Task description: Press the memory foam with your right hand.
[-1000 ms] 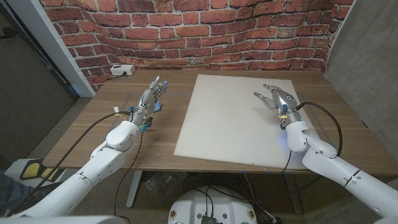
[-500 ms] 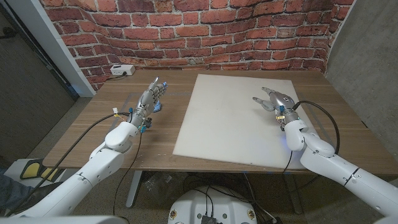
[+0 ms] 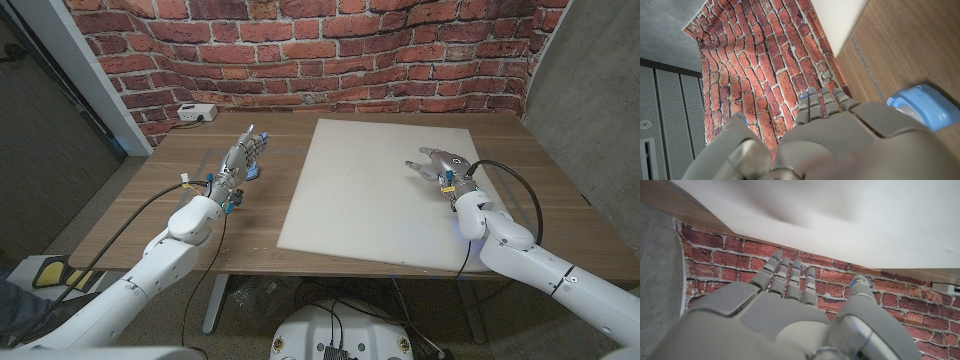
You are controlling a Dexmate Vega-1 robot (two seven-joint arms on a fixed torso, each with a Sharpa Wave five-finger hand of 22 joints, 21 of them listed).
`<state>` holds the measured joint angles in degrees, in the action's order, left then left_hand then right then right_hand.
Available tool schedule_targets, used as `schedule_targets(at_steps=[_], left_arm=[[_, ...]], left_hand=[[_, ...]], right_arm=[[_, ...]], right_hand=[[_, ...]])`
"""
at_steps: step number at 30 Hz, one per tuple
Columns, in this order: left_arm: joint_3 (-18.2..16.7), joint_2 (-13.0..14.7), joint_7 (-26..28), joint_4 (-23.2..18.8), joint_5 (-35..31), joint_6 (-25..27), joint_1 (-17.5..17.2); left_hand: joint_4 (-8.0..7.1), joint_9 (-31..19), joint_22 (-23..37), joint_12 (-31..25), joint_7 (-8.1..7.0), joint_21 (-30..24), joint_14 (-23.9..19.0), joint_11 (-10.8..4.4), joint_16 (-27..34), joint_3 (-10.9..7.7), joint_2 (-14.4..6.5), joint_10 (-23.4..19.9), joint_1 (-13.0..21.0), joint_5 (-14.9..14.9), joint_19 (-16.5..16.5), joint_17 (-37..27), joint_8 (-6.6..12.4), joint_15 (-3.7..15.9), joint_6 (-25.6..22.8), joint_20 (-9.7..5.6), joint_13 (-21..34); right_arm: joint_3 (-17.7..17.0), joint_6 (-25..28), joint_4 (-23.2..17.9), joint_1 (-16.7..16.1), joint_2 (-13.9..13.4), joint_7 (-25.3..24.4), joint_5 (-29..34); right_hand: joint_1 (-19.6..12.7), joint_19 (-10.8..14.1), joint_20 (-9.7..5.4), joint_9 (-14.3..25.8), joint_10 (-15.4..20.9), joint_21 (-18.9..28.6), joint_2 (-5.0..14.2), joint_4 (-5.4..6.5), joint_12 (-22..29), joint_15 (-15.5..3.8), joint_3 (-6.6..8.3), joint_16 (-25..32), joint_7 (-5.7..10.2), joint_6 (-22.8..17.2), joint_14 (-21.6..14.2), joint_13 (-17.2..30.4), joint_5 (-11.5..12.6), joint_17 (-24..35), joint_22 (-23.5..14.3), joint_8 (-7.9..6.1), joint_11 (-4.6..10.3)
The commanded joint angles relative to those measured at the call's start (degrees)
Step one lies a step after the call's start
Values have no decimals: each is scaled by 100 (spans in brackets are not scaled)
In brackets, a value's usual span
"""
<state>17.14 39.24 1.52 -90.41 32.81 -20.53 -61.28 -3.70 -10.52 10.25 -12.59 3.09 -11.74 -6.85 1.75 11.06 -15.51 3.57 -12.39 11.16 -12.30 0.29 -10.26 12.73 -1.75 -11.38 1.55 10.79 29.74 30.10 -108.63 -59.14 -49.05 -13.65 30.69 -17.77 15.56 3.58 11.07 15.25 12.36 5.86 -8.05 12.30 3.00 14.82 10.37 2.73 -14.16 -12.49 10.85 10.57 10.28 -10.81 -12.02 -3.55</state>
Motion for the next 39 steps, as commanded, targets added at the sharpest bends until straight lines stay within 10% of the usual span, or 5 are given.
schedule_targets(at_steps=[1,18,39], left_arm=[[11,-11,22,-23,-6,6,-16],[2,-9,79,-60,-22,28,-44],[19,21,106,-115,-19,156,-32]], left_hand=[[-19,-28,18,-35,0,-10,-51,6,31,17,-44,-43,20,16,-18,-15,19,-8,-59,22,21],[-23,-29,18,-15,2,-8,-50,19,13,18,-78,-40,37,22,-21,-15,15,-10,-111,32,23],[-24,-30,17,-3,3,-4,-73,12,6,28,-100,-63,53,31,-27,-16,2,-7,-149,62,24]], right_arm=[[381,210,96,308,-25,266,92],[632,422,540,564,113,579,-64],[741,357,775,688,151,559,-434]], right_hand=[[-93,-72,9,18,-145,-37,56,-30,-46,-1,90,-37,-40,211,128,15,19,15,-20,84,5],[-160,-551,15,25,-944,-132,64,-26,-199,120,135,-56,-95,378,871,24,16,27,-23,103,-97],[-17,-911,16,27,-1072,-176,26,66,-121,200,70,-35,-142,565,1160,26,-12,53,-22,127,-120]])
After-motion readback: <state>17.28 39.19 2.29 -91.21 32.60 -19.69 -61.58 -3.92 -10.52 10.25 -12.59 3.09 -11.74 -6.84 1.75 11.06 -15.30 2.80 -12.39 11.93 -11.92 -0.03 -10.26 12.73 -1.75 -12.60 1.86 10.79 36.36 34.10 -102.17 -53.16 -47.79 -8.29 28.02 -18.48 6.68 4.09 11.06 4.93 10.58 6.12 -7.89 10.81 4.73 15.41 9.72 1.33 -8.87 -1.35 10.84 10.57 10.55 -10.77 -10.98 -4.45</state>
